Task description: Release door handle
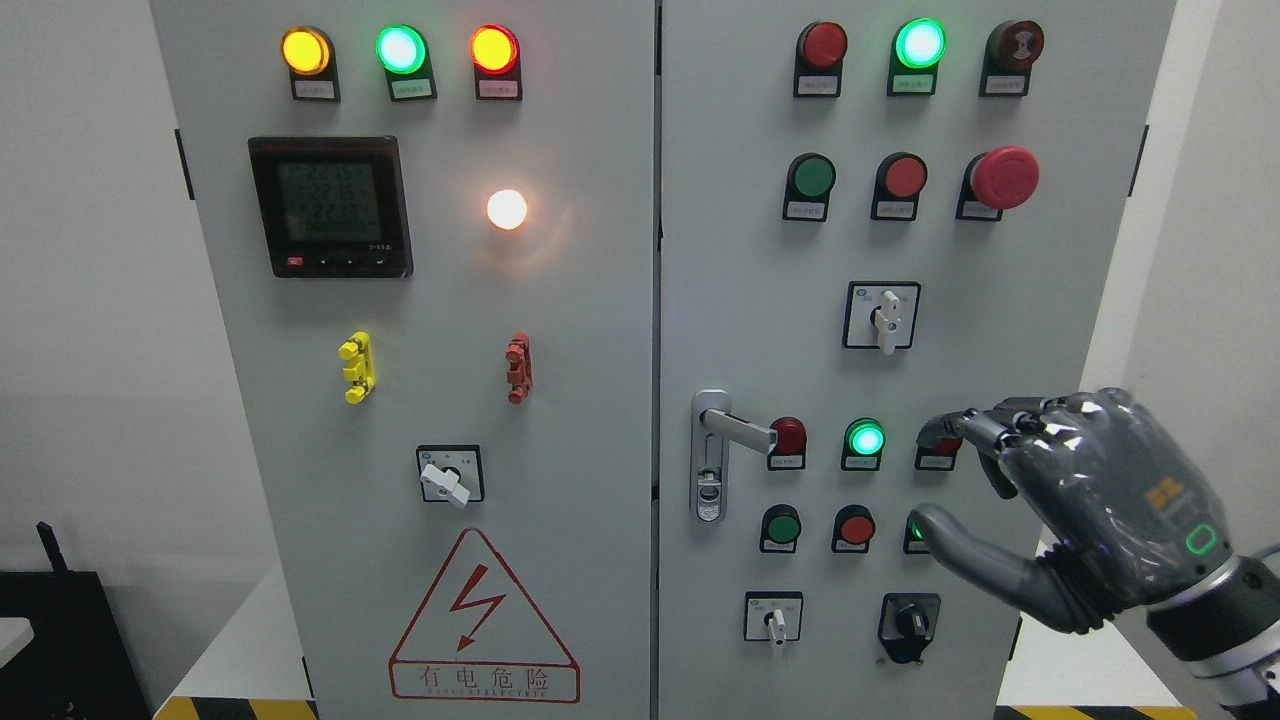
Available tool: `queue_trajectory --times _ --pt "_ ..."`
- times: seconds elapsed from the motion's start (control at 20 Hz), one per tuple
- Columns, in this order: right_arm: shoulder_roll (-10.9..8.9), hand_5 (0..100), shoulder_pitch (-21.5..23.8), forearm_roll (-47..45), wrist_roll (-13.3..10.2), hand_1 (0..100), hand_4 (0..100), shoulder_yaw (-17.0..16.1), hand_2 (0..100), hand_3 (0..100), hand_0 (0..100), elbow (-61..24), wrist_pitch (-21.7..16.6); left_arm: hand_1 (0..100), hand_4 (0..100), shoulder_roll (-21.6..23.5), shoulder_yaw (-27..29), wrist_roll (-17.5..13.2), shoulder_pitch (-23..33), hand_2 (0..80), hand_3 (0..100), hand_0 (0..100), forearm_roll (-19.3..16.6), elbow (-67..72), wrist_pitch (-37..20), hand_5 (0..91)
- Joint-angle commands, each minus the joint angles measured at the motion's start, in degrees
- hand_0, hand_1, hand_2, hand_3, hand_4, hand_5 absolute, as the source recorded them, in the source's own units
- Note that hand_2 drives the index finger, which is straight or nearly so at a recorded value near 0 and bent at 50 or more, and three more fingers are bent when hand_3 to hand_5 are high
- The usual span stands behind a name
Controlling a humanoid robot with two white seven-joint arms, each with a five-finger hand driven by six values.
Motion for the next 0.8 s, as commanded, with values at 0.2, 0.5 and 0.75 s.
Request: queue_trajectory --times 0.2,0.5,0.75 --pt "6.67 99 -8.6 -1.0 0.3 0 94 13.0 43 93 37 -0.1 10.4 39 0 0.0 0.0 0.0 1.8 0.0 0 12 0.0 -1.8 0.0 0.0" --pt "8.16 99 -8.6 -1.0 0.3 0 95 14.2 45 94 37 -0.1 10.3 39 0 0.0 0.0 0.0 1.8 0.0 0 12 0.0 -1.8 0.0 0.0" --pt "7.9 100 -9.0 -1.1 1.0 0 99 14.4 47 100 37 -0.1 10.1 39 0 0.0 0.0 0.0 1.8 0.0 0 12 0.0 -1.8 0.0 0.0"
